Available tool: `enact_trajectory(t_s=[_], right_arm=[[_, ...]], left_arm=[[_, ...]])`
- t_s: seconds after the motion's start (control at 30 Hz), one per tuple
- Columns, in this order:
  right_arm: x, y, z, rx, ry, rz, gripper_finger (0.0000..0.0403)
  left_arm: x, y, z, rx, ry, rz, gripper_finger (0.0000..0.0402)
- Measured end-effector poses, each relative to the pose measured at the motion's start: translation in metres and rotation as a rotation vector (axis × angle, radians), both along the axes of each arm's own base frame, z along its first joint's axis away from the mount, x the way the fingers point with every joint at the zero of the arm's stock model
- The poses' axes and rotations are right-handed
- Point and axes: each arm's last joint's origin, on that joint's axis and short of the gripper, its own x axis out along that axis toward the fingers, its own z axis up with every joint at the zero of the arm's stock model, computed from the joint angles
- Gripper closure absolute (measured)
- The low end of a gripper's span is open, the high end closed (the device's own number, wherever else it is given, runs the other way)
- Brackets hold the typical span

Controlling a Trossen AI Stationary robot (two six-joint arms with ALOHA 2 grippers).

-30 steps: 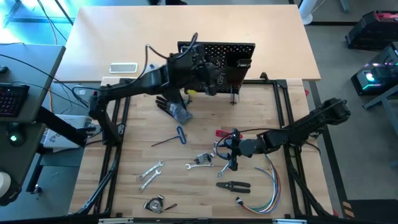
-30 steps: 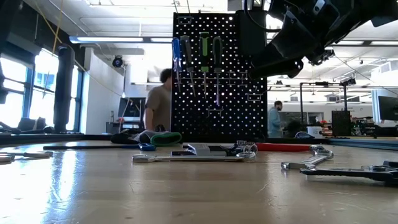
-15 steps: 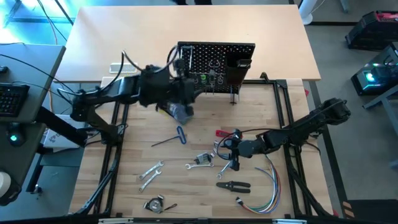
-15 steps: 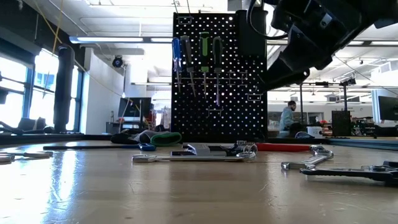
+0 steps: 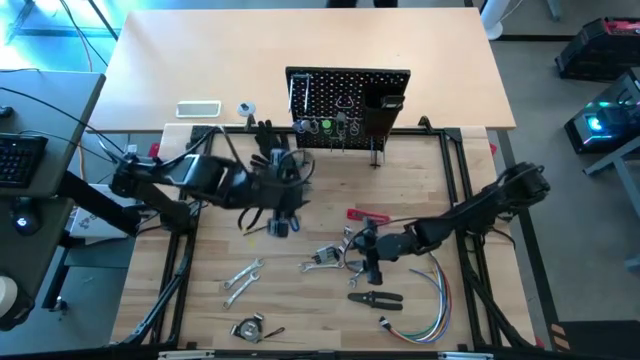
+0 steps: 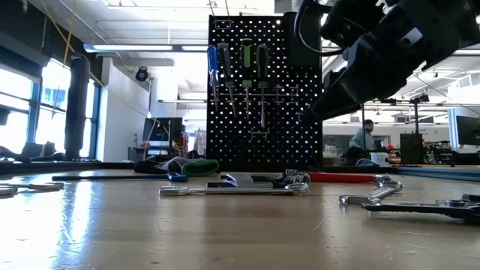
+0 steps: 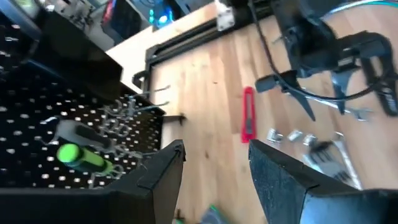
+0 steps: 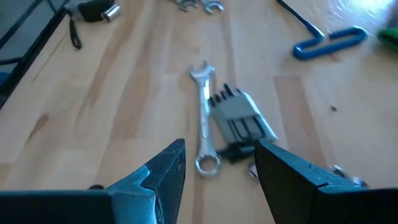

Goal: Hang tools onto peg board
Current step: Put the hex allen key set into the black bin on the pegboard

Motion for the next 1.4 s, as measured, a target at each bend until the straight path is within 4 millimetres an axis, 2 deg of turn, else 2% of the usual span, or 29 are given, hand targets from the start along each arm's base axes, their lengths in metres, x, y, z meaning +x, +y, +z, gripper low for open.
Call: enact_trajectory(t_s=[0.2, 0.37, 0.47, 0.63, 0.97, 1.17, 1.27, 1.4], right_arm=[[0.013, 0.003, -0.017, -0.03, -0.051, 0.018, 0.0217], [0.02, -0.002, -0.031, -0.042, -0.045, -0.003, 0.0217], [0.023, -0.007, -0.035, -0.041, -0.056, -0.018, 0.0217], [0.028, -0.011, -0.03, -0.05, -0.118, -0.017, 0.0217], [0.034, -0.024, -0.025, -0.032, -0.166, -0.029, 0.0217], [0.037, -0.028, -0.022, -0.01, -0.193, -0.012, 0.0213], [0.038, -0.03, -0.022, -0.003, -0.208, -0.004, 0.02], [0.045, -0.037, -0.03, 0.032, -0.18, 0.016, 0.0179]], left_arm=[[-0.005, -0.027, -0.022, -0.013, 0.073, -0.055, 0.0227], [-0.007, -0.044, -0.052, -0.02, 0.152, -0.066, 0.0227], [-0.008, -0.05, -0.073, -0.019, 0.199, -0.06, 0.0227], [-0.007, -0.056, -0.111, -0.036, 0.232, -0.035, 0.0227], [-0.009, -0.053, -0.189, -0.06, 0.222, 0.015, 0.0227], [-0.02, -0.041, -0.233, 0.018, 0.102, 0.207, 0.0227], [-0.026, -0.037, -0.254, -0.021, 0.046, 0.237, 0.0227], [-0.031, -0.034, -0.275, -0.153, -0.024, 0.193, 0.0227]])
